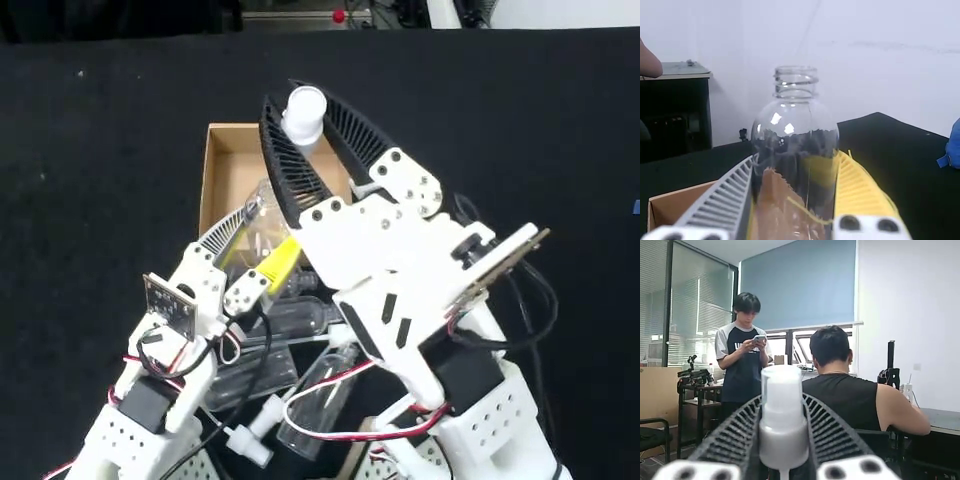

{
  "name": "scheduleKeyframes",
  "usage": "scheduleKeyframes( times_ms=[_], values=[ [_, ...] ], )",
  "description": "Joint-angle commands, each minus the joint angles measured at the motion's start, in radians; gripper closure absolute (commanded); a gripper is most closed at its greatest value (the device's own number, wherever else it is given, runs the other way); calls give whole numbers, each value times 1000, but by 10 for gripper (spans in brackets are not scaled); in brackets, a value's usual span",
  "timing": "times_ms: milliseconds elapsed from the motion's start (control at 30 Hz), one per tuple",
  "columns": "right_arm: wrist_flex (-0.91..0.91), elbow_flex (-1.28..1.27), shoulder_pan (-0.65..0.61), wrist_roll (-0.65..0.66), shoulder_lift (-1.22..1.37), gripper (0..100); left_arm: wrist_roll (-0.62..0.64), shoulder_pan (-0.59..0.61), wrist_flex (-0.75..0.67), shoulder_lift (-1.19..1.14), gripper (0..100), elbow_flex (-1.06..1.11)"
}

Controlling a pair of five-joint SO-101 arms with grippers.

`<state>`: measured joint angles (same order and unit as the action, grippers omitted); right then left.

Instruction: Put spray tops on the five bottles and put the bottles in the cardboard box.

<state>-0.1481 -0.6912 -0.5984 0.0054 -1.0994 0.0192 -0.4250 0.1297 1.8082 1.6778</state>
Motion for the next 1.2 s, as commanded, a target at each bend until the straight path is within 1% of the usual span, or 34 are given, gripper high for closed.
scheduleKeyframes(
  times_ms=[0,100,500,567,667,733,833,867,967,1067,1167],
  values=[
    [-18,42,23,-2,-8,987,9,-8,2,17,970,22],
    [-21,31,23,-2,16,987,9,-4,2,17,970,22],
    [-290,38,21,0,39,977,9,-7,2,17,970,22],
    [-358,67,20,0,45,908,9,-7,2,17,970,22],
    [-460,117,-29,0,45,756,9,-4,2,17,970,22],
    [-523,168,-68,0,45,708,9,-4,2,17,970,22],
    [-605,269,-81,3,42,731,9,-2,2,17,970,22],
    [-629,308,-81,23,42,746,9,-2,5,17,970,22],
    [-713,392,-58,152,38,802,9,-5,35,17,970,22],
    [-795,410,66,250,36,883,9,-2,34,17,970,22],
    [-829,326,256,276,42,966,8,-1,34,17,970,22]
  ],
)
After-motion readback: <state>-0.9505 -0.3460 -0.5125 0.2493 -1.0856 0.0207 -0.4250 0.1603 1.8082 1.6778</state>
